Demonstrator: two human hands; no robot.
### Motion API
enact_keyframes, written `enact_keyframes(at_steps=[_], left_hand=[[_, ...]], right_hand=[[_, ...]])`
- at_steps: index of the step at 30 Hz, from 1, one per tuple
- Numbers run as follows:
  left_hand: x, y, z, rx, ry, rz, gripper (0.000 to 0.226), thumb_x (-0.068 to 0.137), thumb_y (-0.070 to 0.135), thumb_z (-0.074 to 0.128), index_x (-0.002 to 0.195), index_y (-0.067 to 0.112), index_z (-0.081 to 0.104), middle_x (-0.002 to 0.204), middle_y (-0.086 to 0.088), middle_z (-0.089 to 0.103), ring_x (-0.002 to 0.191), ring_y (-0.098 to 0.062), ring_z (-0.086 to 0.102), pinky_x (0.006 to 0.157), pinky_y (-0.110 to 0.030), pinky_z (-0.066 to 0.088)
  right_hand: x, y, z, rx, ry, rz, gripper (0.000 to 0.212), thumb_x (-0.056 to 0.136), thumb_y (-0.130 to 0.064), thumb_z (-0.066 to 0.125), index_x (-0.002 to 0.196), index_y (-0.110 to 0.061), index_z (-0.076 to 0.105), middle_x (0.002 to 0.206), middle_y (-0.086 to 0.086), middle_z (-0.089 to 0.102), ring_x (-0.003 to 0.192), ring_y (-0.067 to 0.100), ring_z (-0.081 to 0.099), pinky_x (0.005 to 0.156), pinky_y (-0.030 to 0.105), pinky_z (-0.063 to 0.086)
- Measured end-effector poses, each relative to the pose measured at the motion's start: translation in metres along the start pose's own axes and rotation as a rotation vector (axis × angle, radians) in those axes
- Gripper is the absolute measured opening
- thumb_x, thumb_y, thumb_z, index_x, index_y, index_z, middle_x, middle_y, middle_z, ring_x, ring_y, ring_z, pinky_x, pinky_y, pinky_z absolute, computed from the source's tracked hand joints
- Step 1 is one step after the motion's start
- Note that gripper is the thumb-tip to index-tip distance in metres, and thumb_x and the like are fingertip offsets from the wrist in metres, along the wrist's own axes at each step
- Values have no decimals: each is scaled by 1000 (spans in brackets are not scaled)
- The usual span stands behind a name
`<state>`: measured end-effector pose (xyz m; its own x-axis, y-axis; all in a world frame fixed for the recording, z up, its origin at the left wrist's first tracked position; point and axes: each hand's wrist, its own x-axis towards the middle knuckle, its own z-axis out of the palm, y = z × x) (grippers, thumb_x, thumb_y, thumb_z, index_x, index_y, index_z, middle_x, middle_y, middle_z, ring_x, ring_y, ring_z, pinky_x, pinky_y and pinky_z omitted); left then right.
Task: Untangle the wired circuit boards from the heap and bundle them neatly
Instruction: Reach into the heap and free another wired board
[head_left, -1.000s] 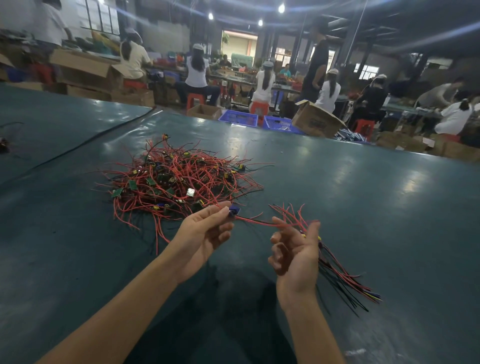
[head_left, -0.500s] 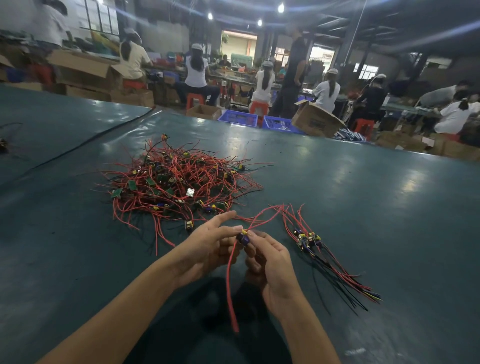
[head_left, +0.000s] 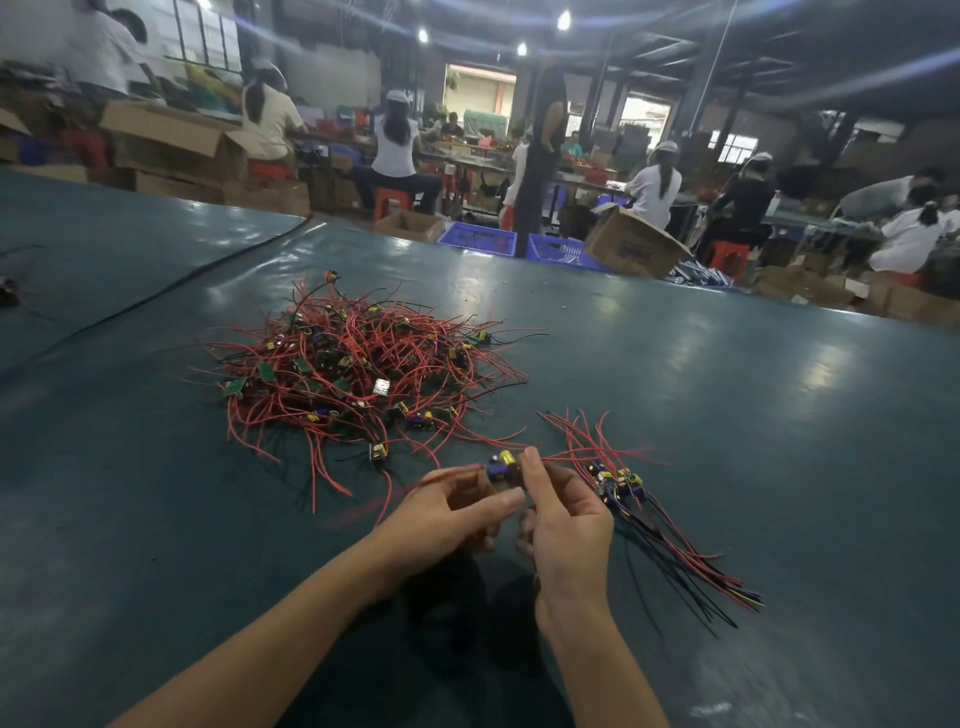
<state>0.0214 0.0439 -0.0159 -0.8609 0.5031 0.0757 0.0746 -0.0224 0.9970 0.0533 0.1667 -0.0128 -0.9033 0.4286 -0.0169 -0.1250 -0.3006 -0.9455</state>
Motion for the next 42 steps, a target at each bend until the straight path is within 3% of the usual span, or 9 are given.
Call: enact_keyframes(at_steps=[3, 6, 10, 16, 26, 31, 35, 40, 42], left_hand=[[2, 2, 7, -42, 108, 78, 43, 80, 63, 64, 66, 21, 63, 61, 0, 57, 58, -16, 55, 59, -27, 47], [4, 4, 4, -49, 190, 116, 39, 85, 49, 58, 66, 17, 70, 60, 0, 60, 56, -13, 56, 55, -22, 46], [6, 4, 3, -29, 153, 138, 38, 90, 32, 62, 55, 18, 68, 58, -1, 61, 51, -11, 54, 53, -20, 46], [5, 8, 4, 70, 62, 163, 40, 88, 35, 56, 52, 18, 64, 55, -5, 58, 47, -12, 53, 52, -20, 44], [-1, 13, -1, 73, -29, 158, 40, 78, 48, 59, 51, 20, 64, 52, 0, 56, 47, -12, 52, 53, -20, 44], [2, 11, -3, -50, 79, 134, 40, 81, 46, 61, 54, 17, 65, 55, -3, 57, 50, -13, 54, 54, -21, 46], [3, 8, -5, -72, 97, 114, 39, 87, 40, 55, 58, 17, 67, 55, -2, 58, 52, -12, 56, 54, -20, 46], [3, 6, -3, -8, 43, 127, 36, 87, 38, 58, 62, 16, 69, 58, 1, 60, 53, -12, 56, 56, -21, 46], [3, 6, -4, 33, 30, 124, 37, 86, 41, 60, 58, 18, 68, 56, 0, 60, 52, -12, 57, 56, -20, 46]], right_hand=[[-2, 4, 5, -39, -37, -36, 15, 77, -33, 76, 68, -21, 76, 64, -3, 68, 62, 10, 60, 64, 27, 51], [-3, 7, 7, -67, -47, -55, 11, 80, -27, 76, 70, -23, 78, 69, -2, 73, 67, 10, 65, 72, 32, 52], [2, 4, 7, -13, 54, 37, 18, 79, -26, 79, 63, -20, 75, 55, -2, 55, 52, 11, 47, 56, 31, 42], [17, -8, -5, 169, 262, 156, 27, 78, -18, 80, 55, -16, 67, 43, -7, 41, 33, 5, 29, 36, 17, 27], [34, -25, -30, 312, 460, 95, 27, 83, -15, 76, 63, -16, 57, 44, -10, 45, 34, 6, 28, 34, 17, 21], [28, -25, -27, 324, 349, 78, 16, 85, -29, 74, 76, -16, 69, 54, -14, 51, 38, 4, 25, 34, 16, 21], [15, -15, -10, 65, 165, 135, 23, 78, -37, 77, 70, -15, 75, 51, -16, 53, 38, 2, 32, 35, 16, 26], [-1, -2, 9, -82, -60, 112, 22, 82, -32, 76, 67, -16, 77, 73, 15, 56, 70, 27, 50, 67, 41, 44], [3, -5, 5, -65, -5, 85, 20, 84, -30, 73, 70, -18, 79, 68, 9, 58, 60, 21, 48, 60, 33, 44]])
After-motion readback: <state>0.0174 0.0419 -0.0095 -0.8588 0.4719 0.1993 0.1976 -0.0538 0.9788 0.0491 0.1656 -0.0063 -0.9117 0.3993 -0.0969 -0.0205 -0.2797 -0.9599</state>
